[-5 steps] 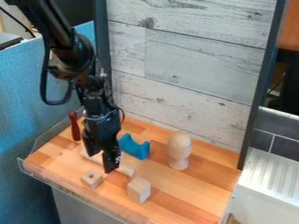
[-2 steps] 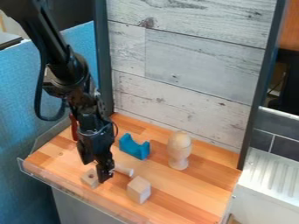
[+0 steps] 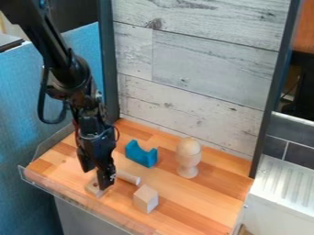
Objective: Put the cube with a hole on top of the cube without a hole
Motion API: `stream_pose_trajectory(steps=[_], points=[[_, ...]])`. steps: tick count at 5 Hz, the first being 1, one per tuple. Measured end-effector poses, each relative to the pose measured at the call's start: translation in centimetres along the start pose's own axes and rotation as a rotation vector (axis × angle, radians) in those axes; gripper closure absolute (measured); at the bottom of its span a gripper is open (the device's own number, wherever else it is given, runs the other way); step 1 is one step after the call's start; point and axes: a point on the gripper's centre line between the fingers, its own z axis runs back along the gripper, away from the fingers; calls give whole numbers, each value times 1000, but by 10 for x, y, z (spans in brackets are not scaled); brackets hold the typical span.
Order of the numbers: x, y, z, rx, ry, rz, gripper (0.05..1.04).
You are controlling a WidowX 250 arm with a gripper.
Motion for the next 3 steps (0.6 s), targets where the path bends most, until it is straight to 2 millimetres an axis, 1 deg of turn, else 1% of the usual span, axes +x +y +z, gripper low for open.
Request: stream_pose_trajectory(steps=[3], points=[[-3, -2, -1, -31, 1, -13, 83]])
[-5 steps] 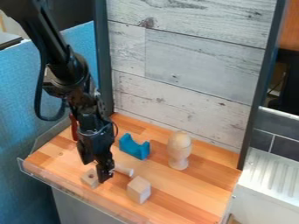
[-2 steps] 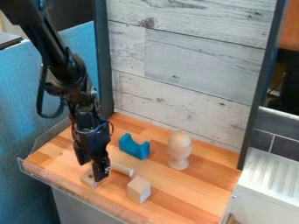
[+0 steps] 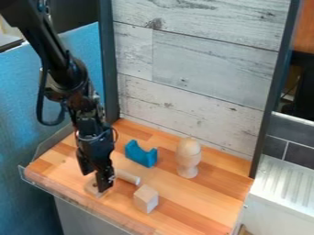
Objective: Put the cube with a hole on top of the cube without a hole
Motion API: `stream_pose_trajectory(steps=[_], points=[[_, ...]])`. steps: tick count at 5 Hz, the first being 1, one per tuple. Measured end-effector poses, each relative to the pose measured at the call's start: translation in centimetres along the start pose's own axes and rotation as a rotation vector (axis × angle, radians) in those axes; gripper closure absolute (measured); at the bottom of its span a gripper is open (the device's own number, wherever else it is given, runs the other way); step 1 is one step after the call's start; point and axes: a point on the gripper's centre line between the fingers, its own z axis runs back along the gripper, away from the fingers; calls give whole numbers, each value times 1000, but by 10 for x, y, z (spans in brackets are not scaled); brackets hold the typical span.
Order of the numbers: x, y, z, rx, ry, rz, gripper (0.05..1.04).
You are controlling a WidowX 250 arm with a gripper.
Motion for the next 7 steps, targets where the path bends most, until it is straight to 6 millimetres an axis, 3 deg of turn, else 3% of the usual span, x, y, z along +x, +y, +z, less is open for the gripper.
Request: stream_pose_trajectory(steps=[4, 5, 6, 7], points=[[-4, -2, -5, 17, 16, 8, 83], [-5, -5, -7, 19, 23, 0, 140], [-7, -6, -8, 21, 23, 3, 423], [-7, -6, -8, 22, 22, 10, 525]])
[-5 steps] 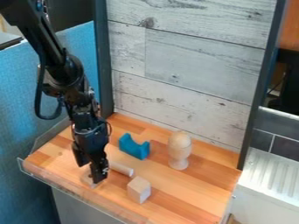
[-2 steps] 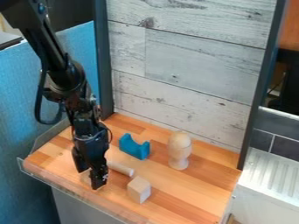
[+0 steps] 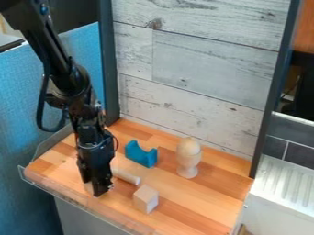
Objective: Put the cube with a hole on top of the cube without a hole
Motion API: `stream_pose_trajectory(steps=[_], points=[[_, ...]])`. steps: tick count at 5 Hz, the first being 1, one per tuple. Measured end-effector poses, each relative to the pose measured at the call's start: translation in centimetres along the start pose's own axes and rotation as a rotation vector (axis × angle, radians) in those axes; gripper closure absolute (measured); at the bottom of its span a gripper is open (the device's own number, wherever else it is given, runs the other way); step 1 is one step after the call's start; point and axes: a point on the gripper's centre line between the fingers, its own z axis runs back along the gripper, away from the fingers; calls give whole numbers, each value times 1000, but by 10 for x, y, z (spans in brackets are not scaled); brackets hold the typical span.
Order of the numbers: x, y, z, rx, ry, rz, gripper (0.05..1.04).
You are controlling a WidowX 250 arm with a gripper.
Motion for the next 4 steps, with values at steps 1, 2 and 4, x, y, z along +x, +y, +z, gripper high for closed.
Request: stream_pose_trajectory(steps=[1, 2, 4], points=[[1, -2, 0, -15, -5, 5, 525], [4, -12, 7, -72, -9, 16, 525], [17, -29, 48, -125, -85, 20, 525]])
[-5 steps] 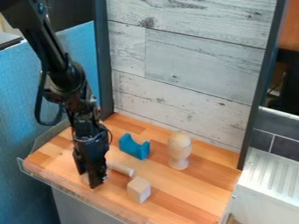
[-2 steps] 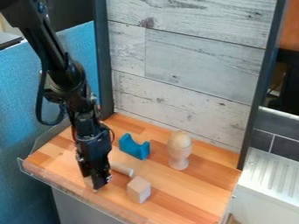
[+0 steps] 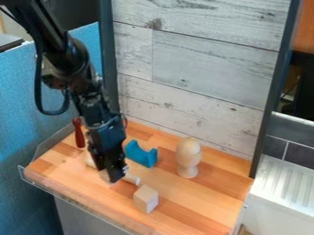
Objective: Put the cube with a hole on top of the cube without a hole
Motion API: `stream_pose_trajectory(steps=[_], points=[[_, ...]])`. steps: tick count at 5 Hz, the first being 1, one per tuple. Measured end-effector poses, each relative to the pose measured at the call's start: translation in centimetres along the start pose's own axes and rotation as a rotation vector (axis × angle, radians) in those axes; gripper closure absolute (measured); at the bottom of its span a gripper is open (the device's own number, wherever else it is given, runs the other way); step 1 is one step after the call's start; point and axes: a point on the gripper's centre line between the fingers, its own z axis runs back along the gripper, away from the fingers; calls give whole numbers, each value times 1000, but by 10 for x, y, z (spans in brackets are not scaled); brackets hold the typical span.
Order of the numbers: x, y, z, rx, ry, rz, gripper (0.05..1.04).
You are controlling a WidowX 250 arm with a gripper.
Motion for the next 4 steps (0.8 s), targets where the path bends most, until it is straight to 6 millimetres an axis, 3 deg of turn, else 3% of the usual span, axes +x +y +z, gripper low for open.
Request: stream_pose_trajectory(steps=[1, 4], points=[[10, -19, 10, -20, -5, -7, 525], [22, -33, -1, 42, 15, 41, 525]])
